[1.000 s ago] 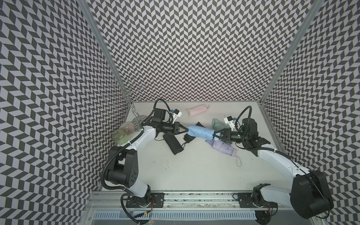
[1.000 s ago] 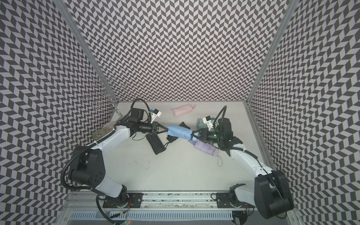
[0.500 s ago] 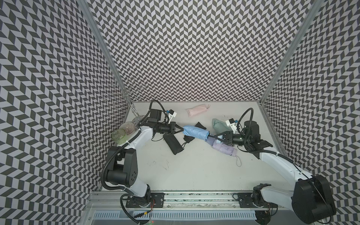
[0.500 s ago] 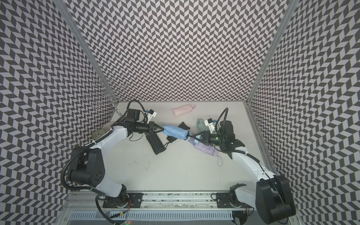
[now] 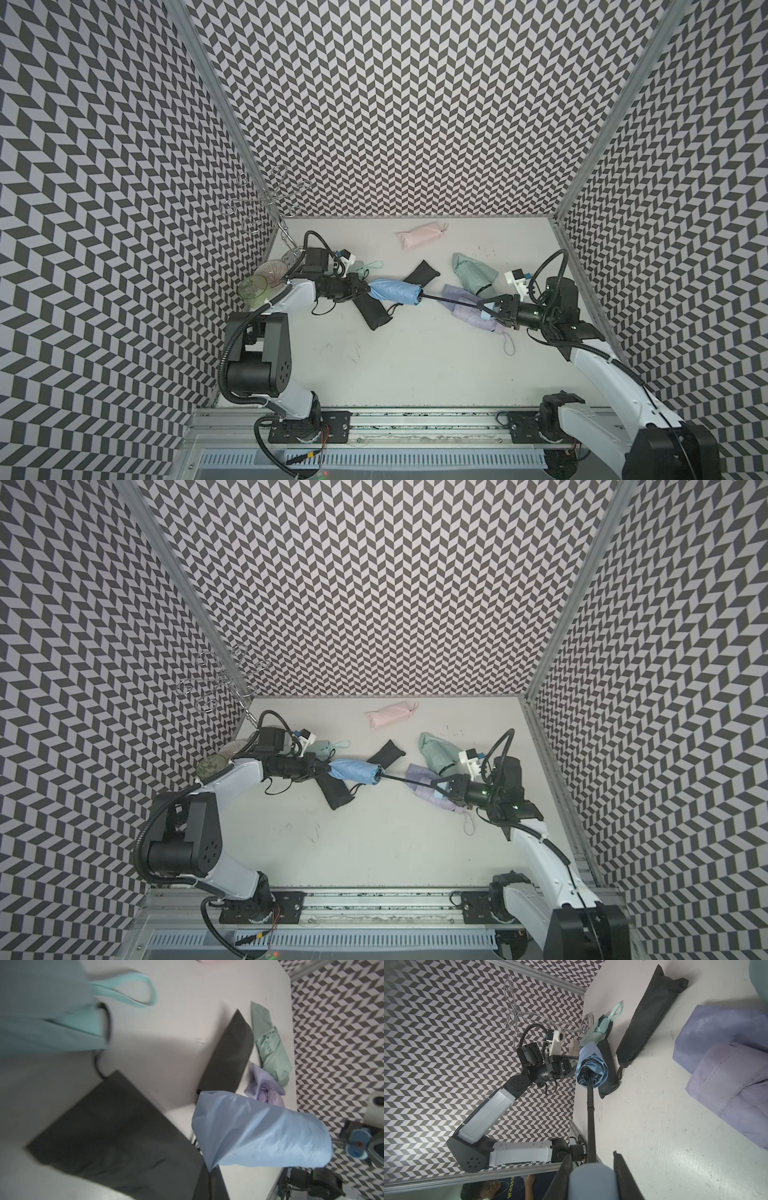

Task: Take umbrellas out of sleeves
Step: Take out the umbrella from the umbrella sleeve.

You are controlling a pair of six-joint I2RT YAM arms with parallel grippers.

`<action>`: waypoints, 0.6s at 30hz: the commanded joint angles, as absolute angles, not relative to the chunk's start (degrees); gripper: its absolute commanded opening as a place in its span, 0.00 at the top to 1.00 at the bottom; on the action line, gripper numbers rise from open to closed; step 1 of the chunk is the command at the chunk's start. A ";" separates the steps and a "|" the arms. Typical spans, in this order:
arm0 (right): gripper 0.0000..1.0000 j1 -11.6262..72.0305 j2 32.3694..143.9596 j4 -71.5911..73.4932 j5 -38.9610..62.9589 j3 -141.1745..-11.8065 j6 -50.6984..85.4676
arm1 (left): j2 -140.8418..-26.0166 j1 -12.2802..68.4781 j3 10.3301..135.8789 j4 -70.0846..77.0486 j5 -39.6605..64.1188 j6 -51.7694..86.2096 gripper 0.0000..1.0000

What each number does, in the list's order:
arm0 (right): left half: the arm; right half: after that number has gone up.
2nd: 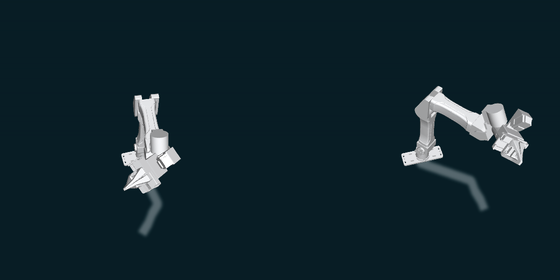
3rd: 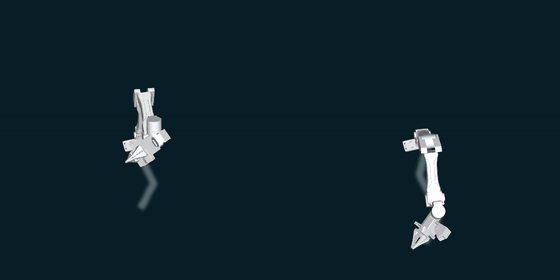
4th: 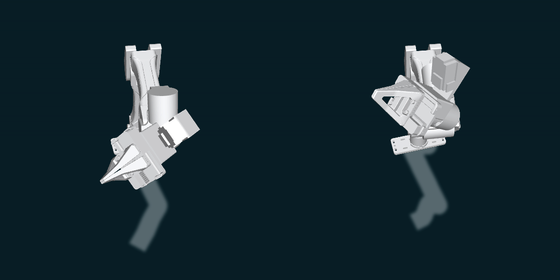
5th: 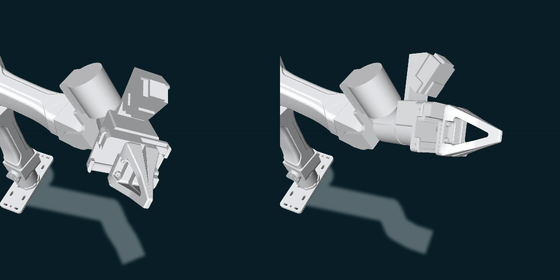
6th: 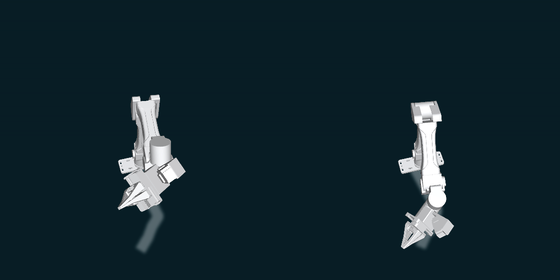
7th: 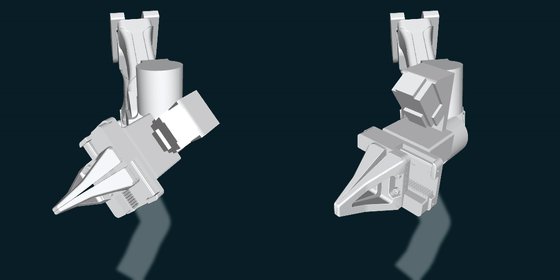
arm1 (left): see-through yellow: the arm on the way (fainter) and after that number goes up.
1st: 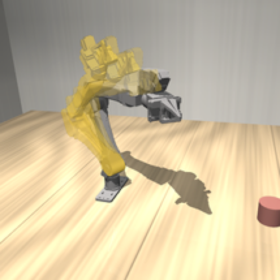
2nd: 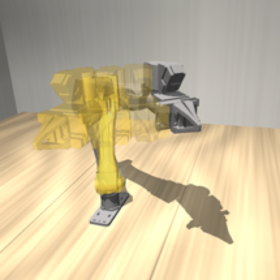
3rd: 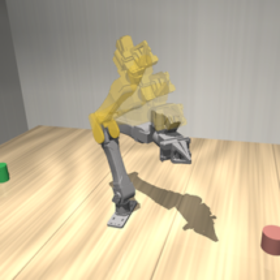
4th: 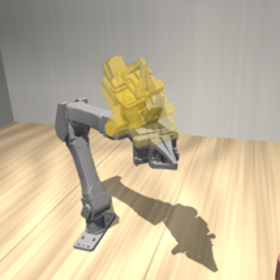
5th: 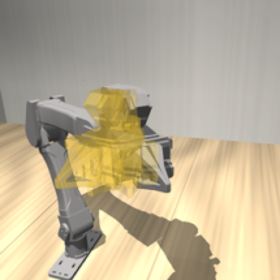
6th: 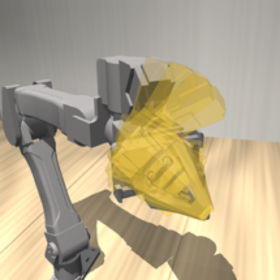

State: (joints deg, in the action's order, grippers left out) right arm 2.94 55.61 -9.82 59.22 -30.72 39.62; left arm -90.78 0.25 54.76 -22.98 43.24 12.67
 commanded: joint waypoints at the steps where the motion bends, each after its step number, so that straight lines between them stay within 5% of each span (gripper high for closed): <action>1: 1.00 1.96 53.11 -14.83 58.18 -33.58 36.35 | -90.90 -2.60 57.04 -21.18 35.34 11.42 1.00; 18: 1.00 1.23 49.25 -46.82 42.20 -60.74 24.12 | -93.55 -9.03 59.61 -22.33 28.97 10.27 1.00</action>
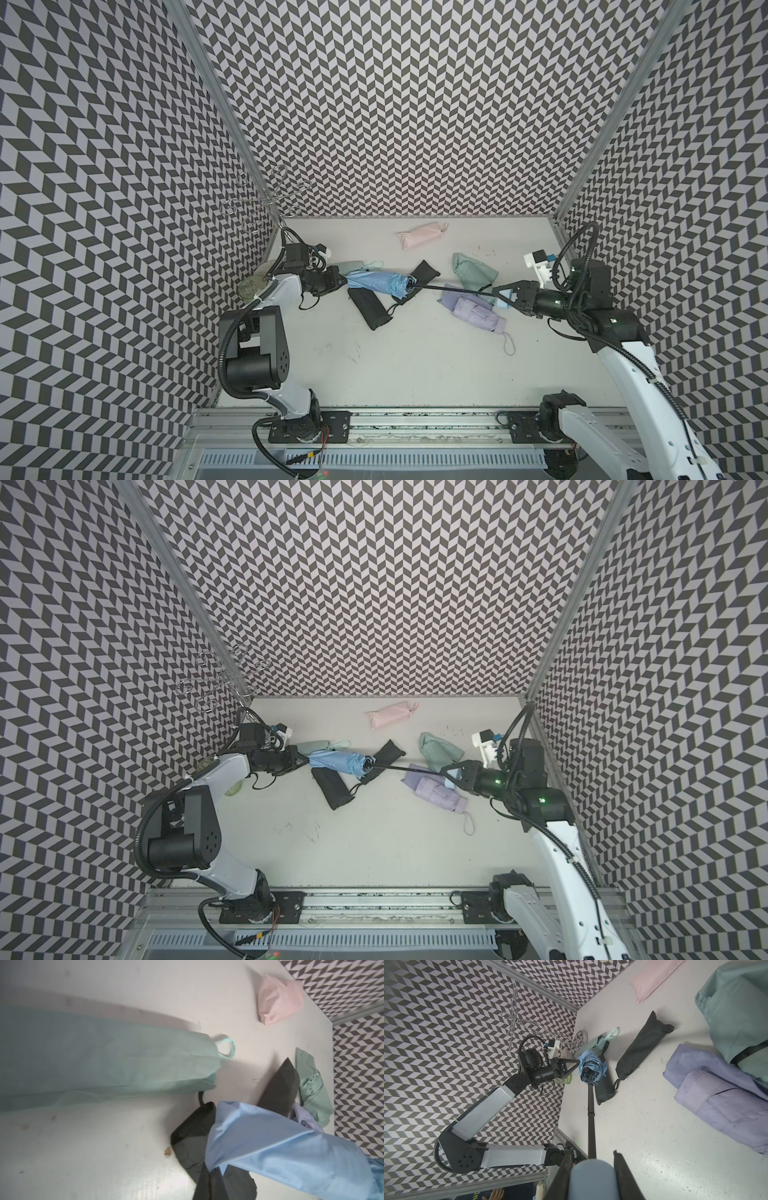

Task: Take umbrellas out of sleeves
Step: Take out the umbrella from the umbrella sleeve, then adjust the umbrella.

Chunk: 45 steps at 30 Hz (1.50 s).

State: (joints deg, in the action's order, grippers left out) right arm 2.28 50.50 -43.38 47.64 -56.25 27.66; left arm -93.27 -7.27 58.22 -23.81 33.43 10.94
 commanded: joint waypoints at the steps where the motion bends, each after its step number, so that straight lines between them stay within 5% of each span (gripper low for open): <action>1: 1.00 1.23 49.78 -48.13 41.52 -62.88 23.43 | -93.44 -9.03 59.52 -22.41 28.77 10.20 1.00; 6: 1.00 3.03 54.29 -55.00 38.72 -75.67 18.88 | -93.17 -8.62 57.49 -19.57 33.75 12.07 1.00; 19: 1.00 9.34 63.83 -60.49 37.76 -84.74 15.72 | -88.04 1.32 56.27 -18.03 38.79 13.51 0.94; 45: 1.00 23.10 76.36 -40.82 37.00 -73.30 22.10 | -109.33 11.43 56.07 -14.25 43.42 10.14 0.99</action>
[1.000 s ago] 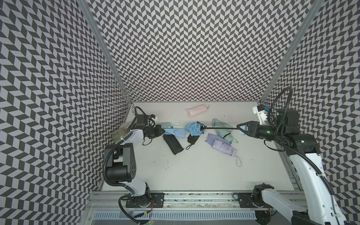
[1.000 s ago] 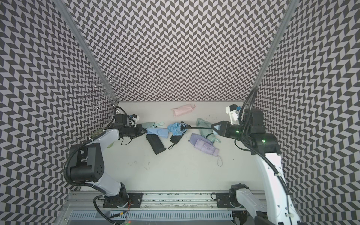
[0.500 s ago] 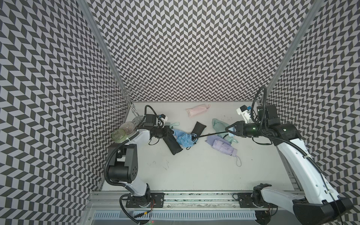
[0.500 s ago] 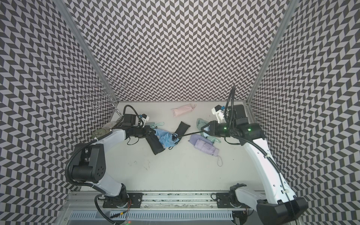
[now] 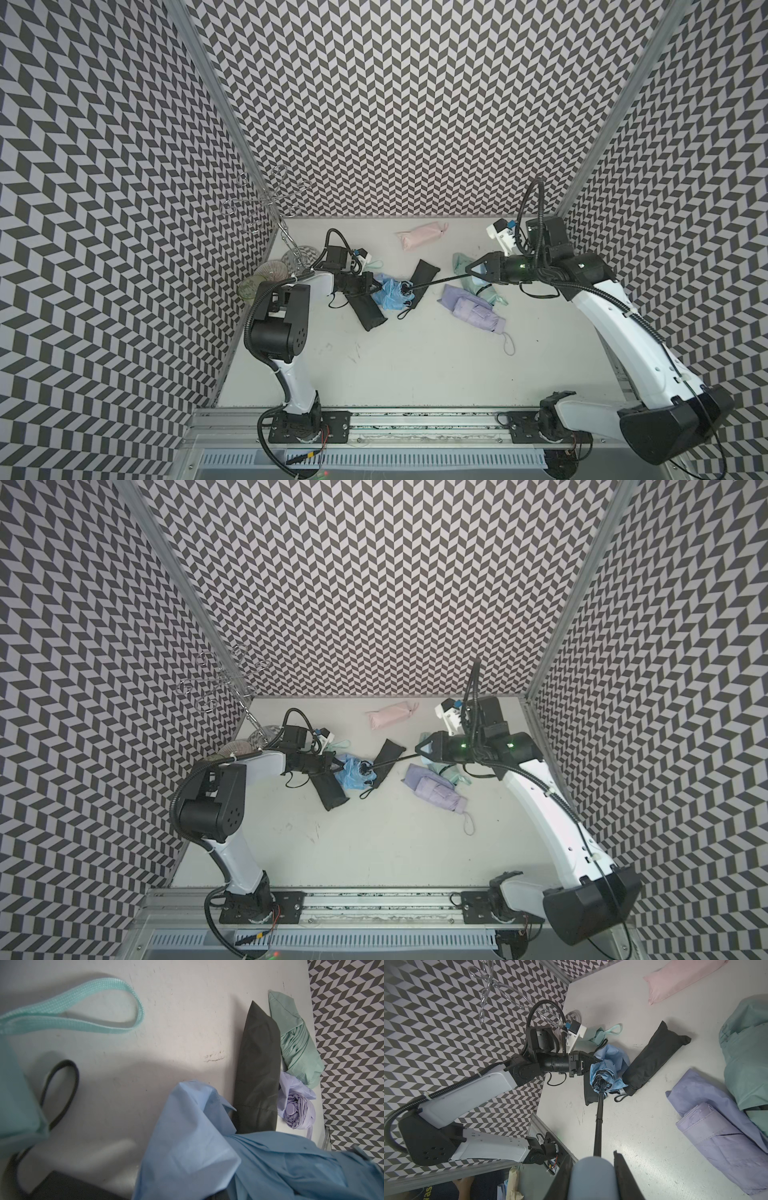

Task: Take umbrellas out of sleeves
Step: Adjust the umbrella.

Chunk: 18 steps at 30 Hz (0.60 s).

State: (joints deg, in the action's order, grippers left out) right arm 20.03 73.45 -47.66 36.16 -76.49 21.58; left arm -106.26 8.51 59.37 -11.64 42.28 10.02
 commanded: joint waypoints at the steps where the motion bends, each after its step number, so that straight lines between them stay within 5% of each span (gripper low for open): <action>1: 1.00 24.17 77.19 -39.36 37.07 -71.92 22.57 | -109.75 11.43 55.75 -13.74 44.11 10.55 0.99; 18: 0.95 38.88 108.47 -20.14 36.81 -77.37 27.06 | -111.03 12.41 52.58 -8.65 46.92 13.08 0.99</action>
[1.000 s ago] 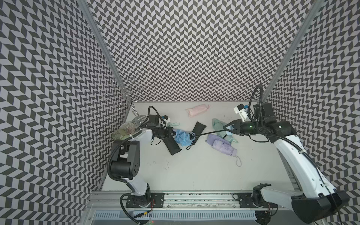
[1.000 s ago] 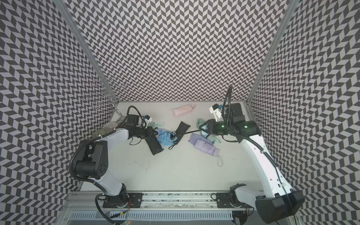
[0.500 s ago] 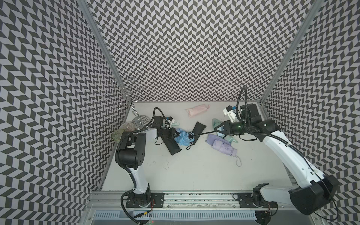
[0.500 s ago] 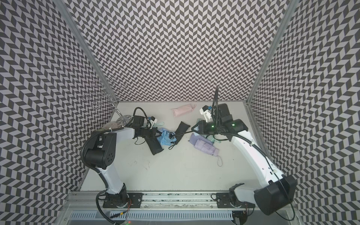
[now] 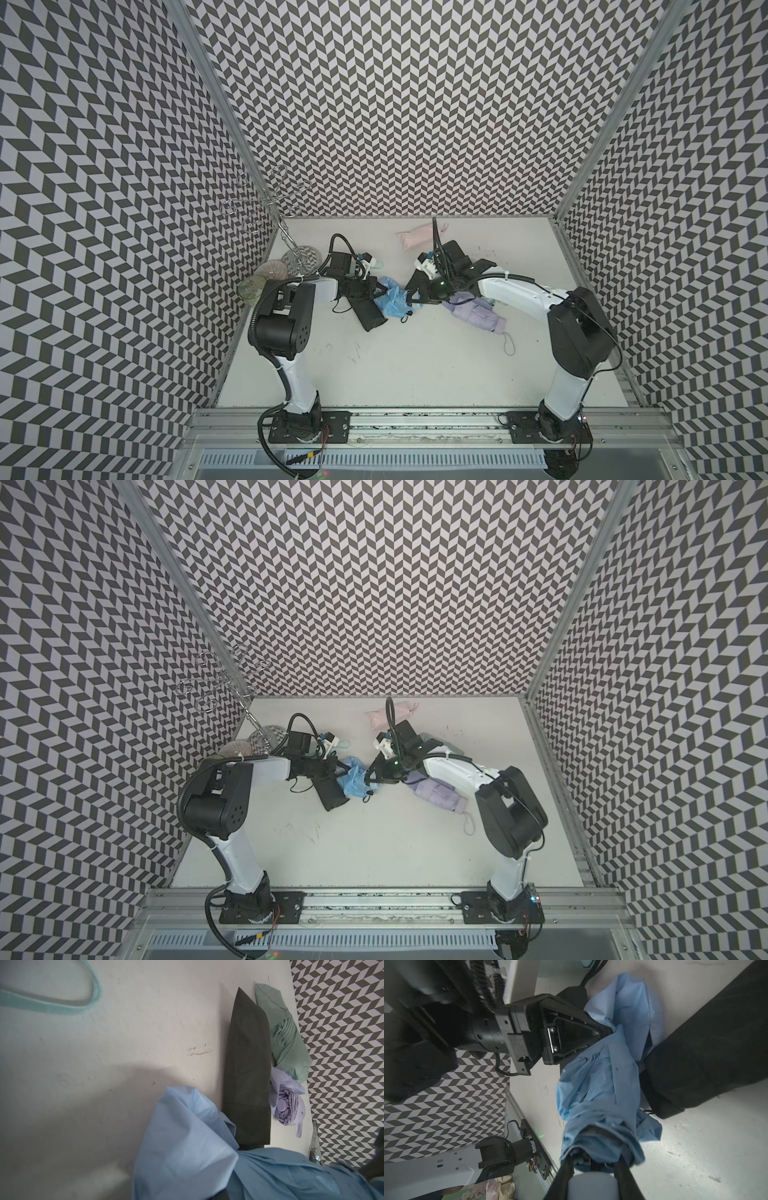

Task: Take umbrellas out of sleeves
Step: Adjust the umbrella.

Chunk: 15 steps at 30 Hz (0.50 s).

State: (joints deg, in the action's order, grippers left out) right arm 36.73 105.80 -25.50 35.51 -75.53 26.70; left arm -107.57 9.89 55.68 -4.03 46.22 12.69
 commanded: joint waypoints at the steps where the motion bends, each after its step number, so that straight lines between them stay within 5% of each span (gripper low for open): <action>1: 0.91 39.11 109.00 -20.06 36.58 -77.61 27.19 | -111.08 12.48 52.38 -8.44 46.99 13.25 0.99; 6: 0.72 39.29 110.48 -18.65 36.83 -77.54 27.44 | -111.08 12.66 52.21 -8.13 47.27 13.28 0.99; 9: 0.69 39.32 111.63 -17.47 37.71 -77.20 27.94 | -111.52 12.66 52.45 -8.16 47.49 13.31 0.99; 12: 0.99 39.22 111.55 -16.13 38.51 -76.20 28.34 | -111.65 12.66 52.88 -8.46 47.89 13.51 0.99; 15: 1.00 38.31 108.29 -12.10 40.66 -72.17 29.91 | -110.71 12.57 53.79 -9.13 48.17 13.87 0.99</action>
State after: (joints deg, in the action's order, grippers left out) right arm 37.71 108.77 -23.42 40.42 -74.89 29.15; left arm -107.81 9.87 55.40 -2.07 46.19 13.21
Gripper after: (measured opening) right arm 0.289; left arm 0.044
